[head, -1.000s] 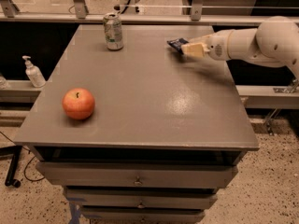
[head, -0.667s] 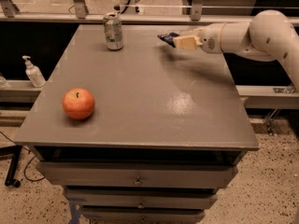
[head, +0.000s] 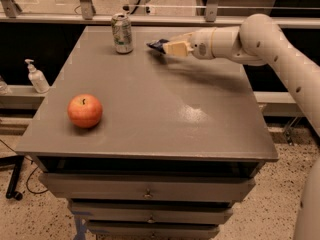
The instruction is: Move rxbar blueberry near 7up can
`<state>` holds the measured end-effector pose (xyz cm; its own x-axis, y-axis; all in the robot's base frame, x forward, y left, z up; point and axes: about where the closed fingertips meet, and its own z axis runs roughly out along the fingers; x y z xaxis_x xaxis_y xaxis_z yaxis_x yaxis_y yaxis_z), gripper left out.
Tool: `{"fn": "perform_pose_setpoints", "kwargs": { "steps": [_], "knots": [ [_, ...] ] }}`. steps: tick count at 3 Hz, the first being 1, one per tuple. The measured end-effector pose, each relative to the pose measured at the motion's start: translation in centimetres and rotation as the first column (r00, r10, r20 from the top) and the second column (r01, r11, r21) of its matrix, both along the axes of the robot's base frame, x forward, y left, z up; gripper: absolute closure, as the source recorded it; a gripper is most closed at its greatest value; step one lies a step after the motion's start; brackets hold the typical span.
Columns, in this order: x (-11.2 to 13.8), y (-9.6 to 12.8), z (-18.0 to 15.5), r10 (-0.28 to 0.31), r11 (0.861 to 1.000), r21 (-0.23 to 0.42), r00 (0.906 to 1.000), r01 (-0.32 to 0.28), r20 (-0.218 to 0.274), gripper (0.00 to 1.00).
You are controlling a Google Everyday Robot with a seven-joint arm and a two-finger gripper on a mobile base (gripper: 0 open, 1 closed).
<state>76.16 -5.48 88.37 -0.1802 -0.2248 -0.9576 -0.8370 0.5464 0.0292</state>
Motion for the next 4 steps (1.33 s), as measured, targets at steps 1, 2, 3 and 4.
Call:
{"fn": "perform_pose_setpoints", "kwargs": {
  "steps": [1, 2, 3, 4],
  "knots": [
    [0.1, 2.9, -1.9, 0.032, 0.999, -0.013, 0.9994, -0.032, -0.013, 1.00],
    [0.6, 5.4, -3.3, 0.051, 0.998, -0.027, 0.9985, -0.052, -0.019, 0.84],
    [1.2, 7.6, -4.1, 0.066, 0.997, -0.039, 0.9977, -0.066, -0.015, 0.60],
    [1.9, 8.5, -4.4, 0.064, 0.996, -0.056, 0.9980, -0.064, -0.005, 0.37]
  ]
}}
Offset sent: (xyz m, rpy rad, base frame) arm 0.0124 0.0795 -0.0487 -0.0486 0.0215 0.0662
